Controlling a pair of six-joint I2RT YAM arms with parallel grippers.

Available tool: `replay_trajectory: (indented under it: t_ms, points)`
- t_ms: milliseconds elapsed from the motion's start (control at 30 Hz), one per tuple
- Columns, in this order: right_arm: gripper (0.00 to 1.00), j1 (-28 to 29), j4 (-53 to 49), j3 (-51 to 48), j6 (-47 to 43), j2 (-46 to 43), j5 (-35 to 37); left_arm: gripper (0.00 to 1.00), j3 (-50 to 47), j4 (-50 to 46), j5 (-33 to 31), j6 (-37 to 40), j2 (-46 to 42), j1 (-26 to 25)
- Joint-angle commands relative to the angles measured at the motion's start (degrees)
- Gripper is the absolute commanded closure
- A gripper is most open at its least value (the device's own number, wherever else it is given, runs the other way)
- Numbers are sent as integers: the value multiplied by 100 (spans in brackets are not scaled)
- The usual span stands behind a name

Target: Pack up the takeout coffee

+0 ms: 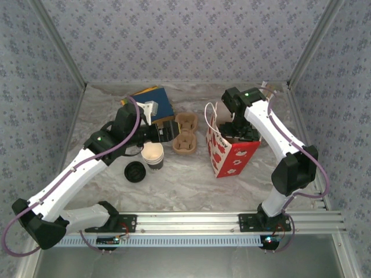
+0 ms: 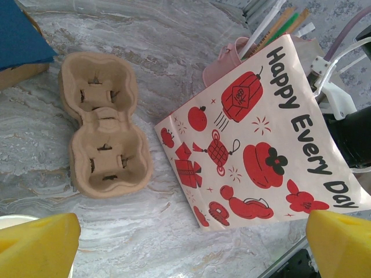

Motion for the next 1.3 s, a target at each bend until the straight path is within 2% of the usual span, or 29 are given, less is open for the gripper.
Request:
replay_trajectory:
  t_ms: [0,533,1267]
  points:
    - [0,73,-85,55,135,-43,71,0,4,73,15,92,-138,-36]
    - [0,211,-132,120,210,23,45,0,-63,94,31,60,-241,-45]
    - [0,275,-94,46,263,46,79,0,222,290,204,88,63,-286]
